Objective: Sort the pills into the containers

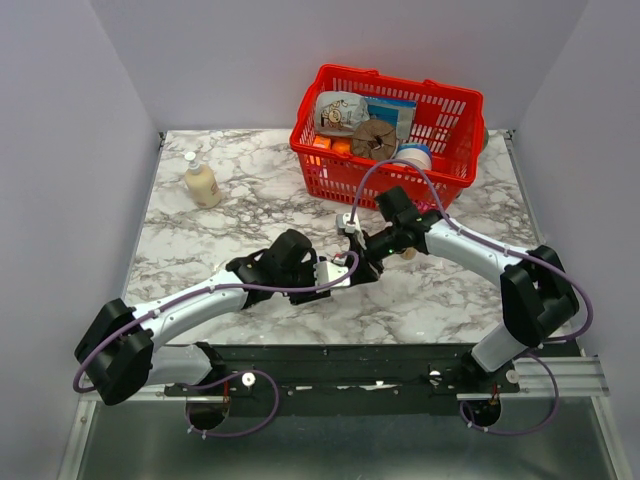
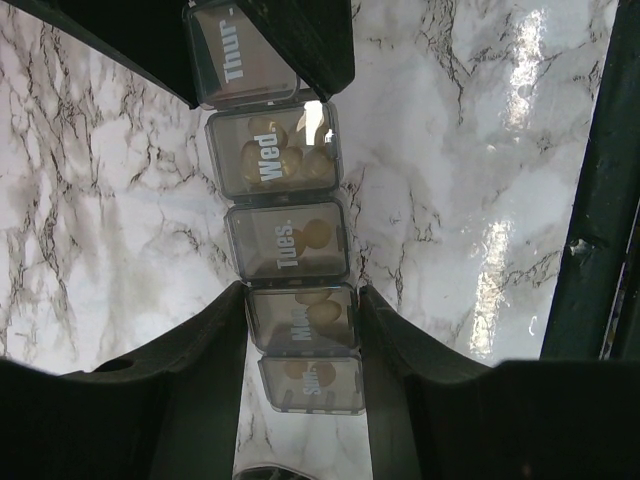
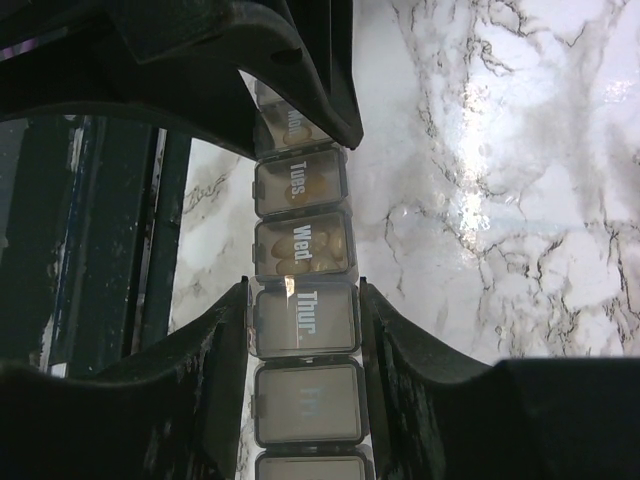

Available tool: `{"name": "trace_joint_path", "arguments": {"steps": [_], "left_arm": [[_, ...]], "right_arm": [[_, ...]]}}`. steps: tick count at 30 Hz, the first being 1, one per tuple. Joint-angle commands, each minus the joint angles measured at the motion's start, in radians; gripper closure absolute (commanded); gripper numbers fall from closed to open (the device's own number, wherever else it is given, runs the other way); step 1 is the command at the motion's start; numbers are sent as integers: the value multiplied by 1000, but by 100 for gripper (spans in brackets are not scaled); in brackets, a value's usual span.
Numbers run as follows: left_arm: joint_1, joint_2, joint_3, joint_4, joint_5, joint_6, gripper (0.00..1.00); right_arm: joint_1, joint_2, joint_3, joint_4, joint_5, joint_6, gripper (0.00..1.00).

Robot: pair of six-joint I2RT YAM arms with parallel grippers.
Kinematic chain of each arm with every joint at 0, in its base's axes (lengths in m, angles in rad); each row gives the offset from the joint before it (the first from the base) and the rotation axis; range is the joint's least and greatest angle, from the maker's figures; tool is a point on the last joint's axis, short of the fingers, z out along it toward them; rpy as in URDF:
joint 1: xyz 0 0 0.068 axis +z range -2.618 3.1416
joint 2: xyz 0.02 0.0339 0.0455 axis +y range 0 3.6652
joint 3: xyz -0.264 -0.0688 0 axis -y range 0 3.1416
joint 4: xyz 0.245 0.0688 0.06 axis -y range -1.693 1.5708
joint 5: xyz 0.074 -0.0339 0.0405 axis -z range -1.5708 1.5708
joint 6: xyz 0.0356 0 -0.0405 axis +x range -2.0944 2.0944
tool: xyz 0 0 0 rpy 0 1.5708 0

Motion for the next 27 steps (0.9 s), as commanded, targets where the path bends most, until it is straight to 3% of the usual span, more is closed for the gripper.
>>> {"name": "trace_joint_path", "arguments": {"steps": [1, 11, 15, 23, 27], "left_arm": [[-4, 2, 3, 15, 45, 15, 81], [-7, 14, 0, 10, 56, 16, 81], [-8, 19, 0, 9, 59, 16, 81], [-11, 19, 0, 6, 67, 13, 81], [-13, 19, -3, 10, 62, 13, 81]], "right_arm": [[-7, -19, 28, 4, 26, 46, 52], [-22, -40, 35, 37, 75, 72, 38], [-32, -46, 45, 41, 86, 77, 37], [-35, -37, 44, 141, 223, 175, 46], [-33, -17, 53, 190, 305, 224, 58]]}}
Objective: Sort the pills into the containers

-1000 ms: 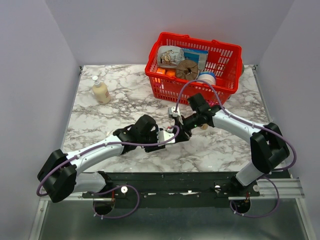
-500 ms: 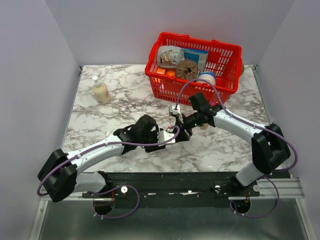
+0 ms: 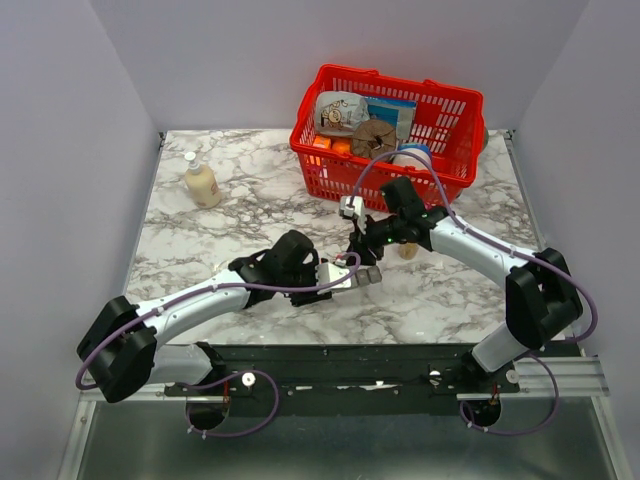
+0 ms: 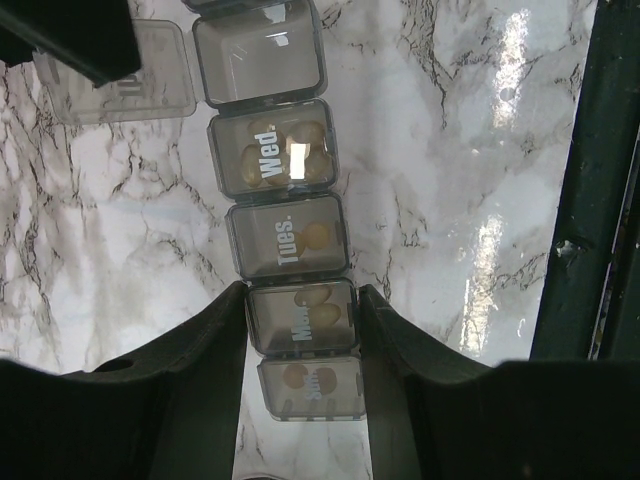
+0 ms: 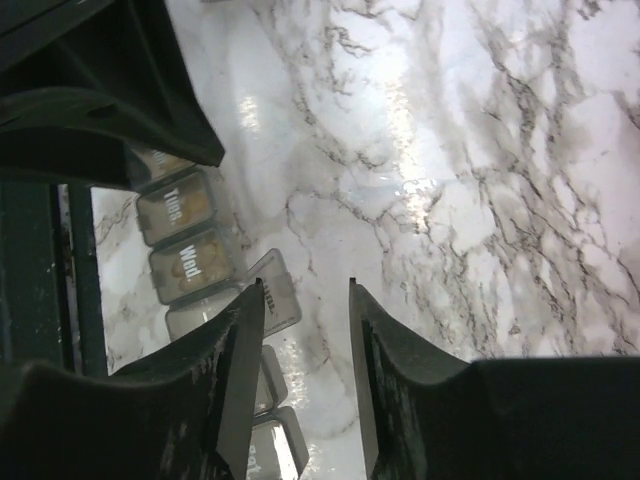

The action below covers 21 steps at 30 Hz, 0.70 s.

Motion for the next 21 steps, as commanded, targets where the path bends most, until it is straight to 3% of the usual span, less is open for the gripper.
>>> {"name": "trace_joint_path", "arguments": {"steps": [1, 7, 12, 15, 18, 19, 21], "left_arm": [[-8, 1, -3, 10, 36, 15, 81], [-8, 12, -7, 18, 28, 13, 81], [-6, 24, -14, 26, 12, 17, 81], [-8, 44, -12, 24, -1, 23, 81], [-6, 61, -15, 23, -10, 33, 81], [-6, 71, -15, 24, -21, 35, 81], [-6, 84, -18, 30, -33, 44, 80]], "right_arm": [[-5, 7, 29, 90, 144, 88, 62], [4, 44, 17, 110, 212, 101, 67], [8, 74, 43, 60, 169, 98, 65], [8, 67, 63, 35, 153, 89, 61], [-1, 3, 67, 27, 192, 72, 50], [-7, -43, 67, 27, 196, 63, 43], [-21, -86, 58, 23, 192, 50, 40]]}}
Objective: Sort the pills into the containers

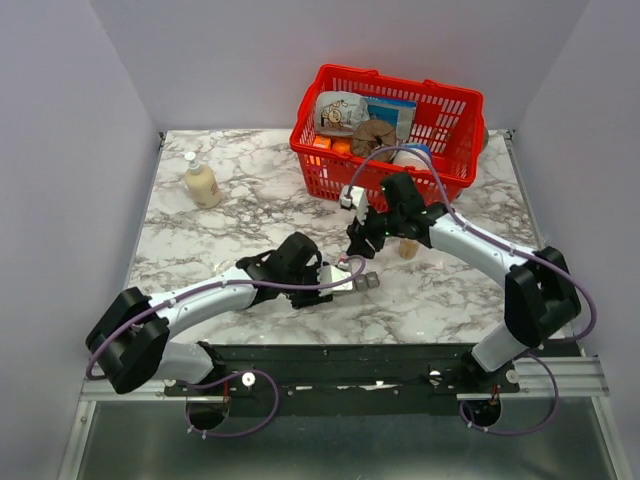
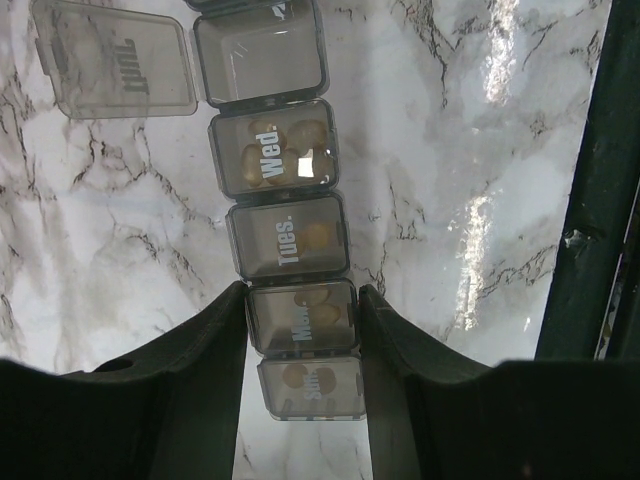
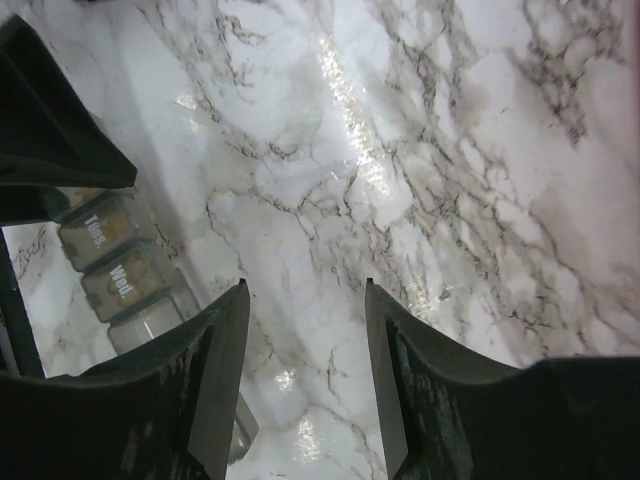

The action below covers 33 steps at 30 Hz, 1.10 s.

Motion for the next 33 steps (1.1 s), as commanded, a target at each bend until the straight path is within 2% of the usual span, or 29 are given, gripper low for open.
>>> {"name": "trace_joint_path", "arguments": {"steps": [1, 7, 10, 13, 14, 15, 17, 19, 20, 22, 28, 30, 32, 33], "left_arm": [[-4, 43, -12, 26, -45, 38, 80], [-3, 121, 2, 28, -112, 42, 78], [-3, 146, 8, 37, -153, 36, 73], [-3, 144, 8, 43, -185, 29, 56], [-3, 138, 5, 47, -191, 19, 44], [-3, 132, 2, 51, -201, 15, 38], [-4, 103, -1, 54, -205, 4, 27], [-3, 75, -6, 55, -204, -8, 22], [-4, 46, -7, 52, -201, -13, 16], [-3, 17, -6, 49, -190, -27, 12], [-3, -110, -7, 70, -219, -114, 9], [5, -184, -26, 130, -268, -166, 8], [22, -274, -53, 197, -280, -247, 1], [40, -305, -66, 219, -286, -272, 1]], "right_arm": [[-24, -135, 10, -23, 7, -44, 37], [-67, -244, -27, -92, -55, -106, 30], [-102, -284, -50, -105, -61, -113, 29], [-133, -316, -73, -129, -75, -127, 28], [-141, -326, -79, -135, -78, -129, 28], [-144, -335, -87, -151, -76, -130, 28], [-150, -361, -111, -165, -68, -147, 28], [-156, -379, -140, -174, -56, -152, 27], [-167, -395, -148, -175, -42, -152, 27], [-184, -412, -160, -177, -26, -143, 23], [-230, -467, -219, -163, 71, -103, 18], [-233, -488, -245, -133, 149, -60, 16], [-231, -505, -266, -90, 279, 30, 8], [-231, -513, -284, -44, 327, 67, 5]]}}
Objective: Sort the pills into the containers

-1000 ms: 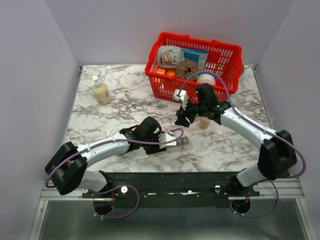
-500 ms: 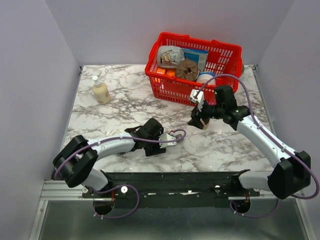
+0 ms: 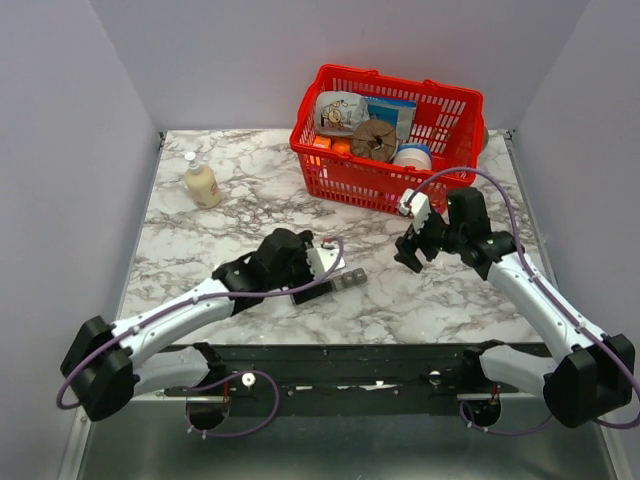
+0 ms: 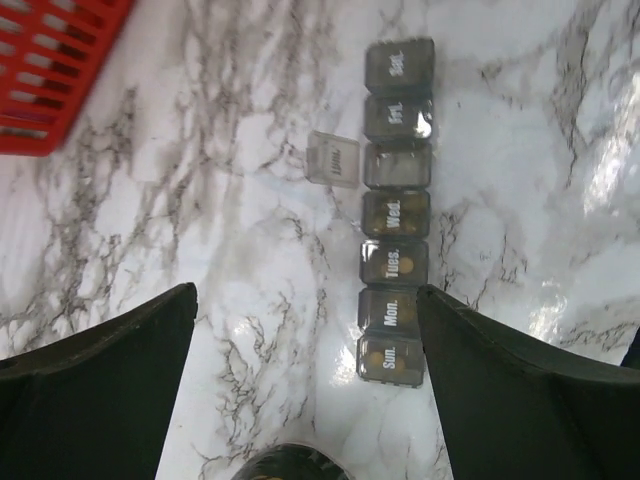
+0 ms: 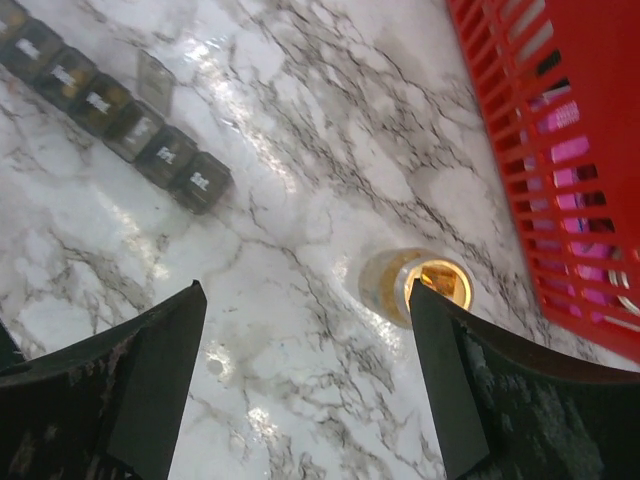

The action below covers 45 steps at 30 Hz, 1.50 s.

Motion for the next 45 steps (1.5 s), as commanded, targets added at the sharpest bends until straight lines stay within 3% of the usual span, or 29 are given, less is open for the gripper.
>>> {"name": "trace_joint_path", "arguments": {"steps": [1, 8, 15, 31, 40, 45], "left_arm": [[47, -180, -60, 161, -69, -179, 1], [102, -379, -106, 189, -83, -284, 1], [102, -418, -135, 155, -86, -285, 1], [102, -416, -134, 152, -57, -267, 1], [102, -416, -135, 150, -45, -265, 1], [102, -422, -138, 158, -25, -270, 1]], "right_arm": [[-3, -38, -56, 108, 267, 174, 4], [-3, 81, -32, 102, 410, 342, 7], [-3, 185, 15, 109, 474, 379, 14], [-3, 307, 80, 146, 434, 360, 27], [-3, 322, 66, 157, 407, 348, 50], [-3, 298, 60, 135, 345, 325, 75]]}}
